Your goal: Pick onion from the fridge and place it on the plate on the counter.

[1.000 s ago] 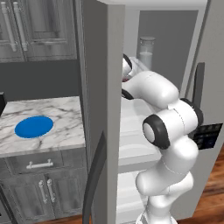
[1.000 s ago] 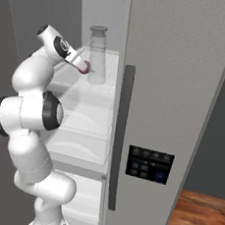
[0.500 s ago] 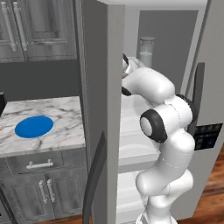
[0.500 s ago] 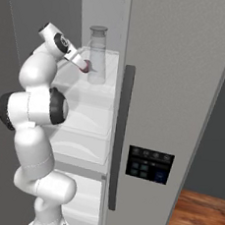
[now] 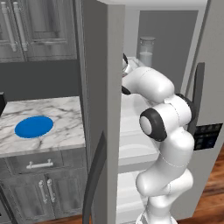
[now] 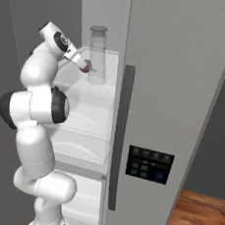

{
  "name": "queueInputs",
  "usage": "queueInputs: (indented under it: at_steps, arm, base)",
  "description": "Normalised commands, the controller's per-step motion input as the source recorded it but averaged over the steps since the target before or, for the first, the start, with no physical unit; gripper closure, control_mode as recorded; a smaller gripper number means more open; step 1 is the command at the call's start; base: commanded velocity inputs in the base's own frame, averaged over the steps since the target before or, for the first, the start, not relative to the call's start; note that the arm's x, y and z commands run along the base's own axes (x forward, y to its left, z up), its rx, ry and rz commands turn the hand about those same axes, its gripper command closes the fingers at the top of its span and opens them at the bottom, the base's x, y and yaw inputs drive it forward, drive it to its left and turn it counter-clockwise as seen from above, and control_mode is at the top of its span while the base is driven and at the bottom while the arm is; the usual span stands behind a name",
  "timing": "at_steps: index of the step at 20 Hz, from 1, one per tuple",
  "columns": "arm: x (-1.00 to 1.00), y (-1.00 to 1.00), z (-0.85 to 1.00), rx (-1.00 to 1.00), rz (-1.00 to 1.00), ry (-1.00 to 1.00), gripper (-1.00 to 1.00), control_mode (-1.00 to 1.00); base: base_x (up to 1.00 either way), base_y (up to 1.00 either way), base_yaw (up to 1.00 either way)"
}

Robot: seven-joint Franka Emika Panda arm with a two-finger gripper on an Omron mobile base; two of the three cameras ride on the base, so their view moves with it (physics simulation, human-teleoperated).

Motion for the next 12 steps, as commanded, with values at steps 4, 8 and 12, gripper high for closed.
queueInputs:
  at_steps: [4, 8, 12]
  arm:
    - [-0.12, 0.0, 0.0, 0.0, 0.0, -0.02, 1.0, -1.0]
    - [-0.42, 0.0, 0.0, 0.0, 0.0, -0.06, 1.0, -1.0]
    - [-0.6, 0.0, 0.0, 0.0, 0.03, -0.04, 1.0, -1.0]
  base:
    - [0.0, 0.0, 0.0]
    - [0.0, 0.0, 0.0]
    - [0.0, 0.0, 0.0]
